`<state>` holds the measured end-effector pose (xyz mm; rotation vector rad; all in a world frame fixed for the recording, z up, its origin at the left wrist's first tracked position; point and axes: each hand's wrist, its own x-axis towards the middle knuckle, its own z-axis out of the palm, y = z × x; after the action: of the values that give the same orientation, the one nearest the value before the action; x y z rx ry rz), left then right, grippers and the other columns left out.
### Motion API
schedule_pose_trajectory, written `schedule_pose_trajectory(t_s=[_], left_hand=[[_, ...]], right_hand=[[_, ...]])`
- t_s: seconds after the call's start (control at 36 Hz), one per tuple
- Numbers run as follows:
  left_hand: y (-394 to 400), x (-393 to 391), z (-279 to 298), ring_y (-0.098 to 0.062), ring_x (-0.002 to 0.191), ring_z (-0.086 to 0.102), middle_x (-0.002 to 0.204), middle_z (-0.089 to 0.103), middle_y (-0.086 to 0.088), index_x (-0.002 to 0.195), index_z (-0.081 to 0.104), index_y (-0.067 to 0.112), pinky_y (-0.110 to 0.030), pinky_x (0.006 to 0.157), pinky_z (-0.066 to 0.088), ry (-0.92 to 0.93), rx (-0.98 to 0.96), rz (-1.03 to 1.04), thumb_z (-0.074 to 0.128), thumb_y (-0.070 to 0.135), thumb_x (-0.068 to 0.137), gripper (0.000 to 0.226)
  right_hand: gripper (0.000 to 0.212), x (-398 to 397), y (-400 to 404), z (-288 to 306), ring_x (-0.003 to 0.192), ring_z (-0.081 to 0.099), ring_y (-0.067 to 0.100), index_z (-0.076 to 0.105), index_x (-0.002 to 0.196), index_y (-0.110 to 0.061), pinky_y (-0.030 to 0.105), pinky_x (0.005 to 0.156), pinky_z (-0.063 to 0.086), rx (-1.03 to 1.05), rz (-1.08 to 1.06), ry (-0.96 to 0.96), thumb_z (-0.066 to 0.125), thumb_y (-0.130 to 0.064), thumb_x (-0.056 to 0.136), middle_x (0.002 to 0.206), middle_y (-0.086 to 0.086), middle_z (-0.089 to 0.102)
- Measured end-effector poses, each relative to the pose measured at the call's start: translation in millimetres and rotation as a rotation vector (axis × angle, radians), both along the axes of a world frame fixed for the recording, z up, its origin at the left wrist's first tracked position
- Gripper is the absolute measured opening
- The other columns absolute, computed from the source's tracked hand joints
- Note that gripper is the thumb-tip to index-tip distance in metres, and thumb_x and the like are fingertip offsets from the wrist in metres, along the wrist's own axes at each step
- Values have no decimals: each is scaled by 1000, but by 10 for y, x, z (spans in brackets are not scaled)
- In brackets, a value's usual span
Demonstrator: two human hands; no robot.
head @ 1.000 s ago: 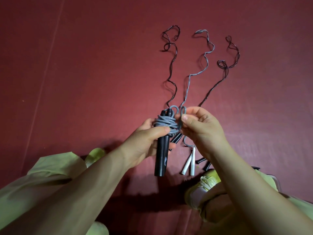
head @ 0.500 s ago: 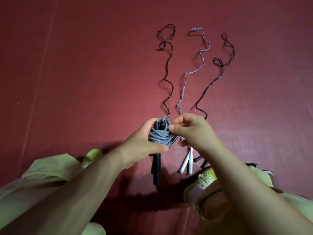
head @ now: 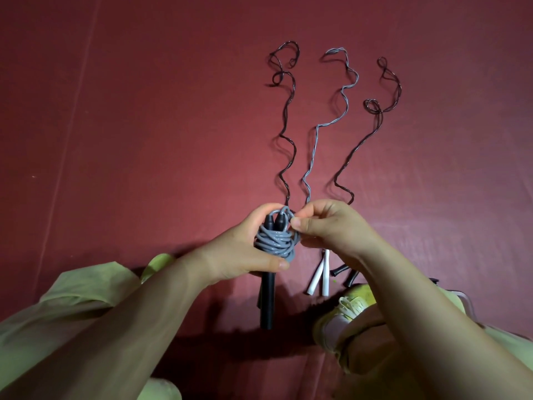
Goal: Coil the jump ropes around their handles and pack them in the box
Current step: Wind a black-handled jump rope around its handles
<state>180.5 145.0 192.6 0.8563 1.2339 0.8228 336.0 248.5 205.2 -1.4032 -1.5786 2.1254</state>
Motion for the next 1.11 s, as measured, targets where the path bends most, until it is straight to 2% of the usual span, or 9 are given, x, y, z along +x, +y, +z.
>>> schedule_pose_trajectory(t_s=[0.17,0.28,0.44,0.61,0.69,0.81,0.92,1.0,1.11], left_hand=[[-27,-12,29,-2,88,56,104,57,8,116,43,47,-32,83,51,42,-13,-71,78,24,55,74],[-36,-38,71,-10,94,59,107,59,4,111,47,55,-49,91,51,11,-12,-70,79,20,58,71],[-28,-52,123,-28,96,62,117,57,-14,111,49,55,-66,89,47,-34,-27,-65,77,25,55,69],[-21,-35,119,-15,93,57,115,57,-11,111,42,61,-56,88,51,43,2,-79,75,31,55,72],[-20,-48,100,-11,93,57,111,58,-2,114,41,60,-51,87,51,55,15,-77,75,31,55,73],[-13,-45,117,-5,97,58,118,58,1,122,37,56,-39,91,52,85,30,-58,76,25,58,81],[-10,18,147,-3,101,58,122,56,8,125,32,55,-27,92,50,99,46,-9,74,20,63,83],[-2,64,118,-25,102,66,115,63,-4,110,35,68,-43,96,52,109,33,83,76,36,55,76],[18,65,87,-39,96,66,110,64,-20,108,39,47,-57,91,50,97,-17,137,75,38,51,68]], right_hand=[[17,15,8,-26,61,60,15,64,66,-15,38,78,48,-84,41,15,72,-9,80,66,5,66],[15,-10,-1,-17,63,55,20,68,67,-18,38,75,45,-161,21,83,82,-14,64,69,8,64],[7,-15,-13,-14,83,50,27,76,76,-16,41,83,38,-253,7,148,74,-15,70,78,10,65],[2,-22,-39,-23,78,53,21,71,69,-19,34,81,47,-246,5,110,71,-20,71,77,6,62],[19,-25,-40,-41,67,53,11,71,64,-21,22,65,50,-260,-1,87,66,-17,81,72,-1,61],[8,-42,-48,-34,59,52,8,64,71,-17,17,51,48,-292,-69,109,69,-23,69,65,-3,61],[14,-62,-72,-52,54,54,7,57,74,-14,17,47,42,-237,-130,120,63,-14,87,61,-4,63],[17,-92,-105,-63,52,52,6,55,76,-15,19,47,39,-120,-178,109,60,-13,92,62,-5,61],[17,-115,-141,-68,55,51,6,54,77,-13,19,47,42,74,-176,83,60,-13,94,68,0,57]])
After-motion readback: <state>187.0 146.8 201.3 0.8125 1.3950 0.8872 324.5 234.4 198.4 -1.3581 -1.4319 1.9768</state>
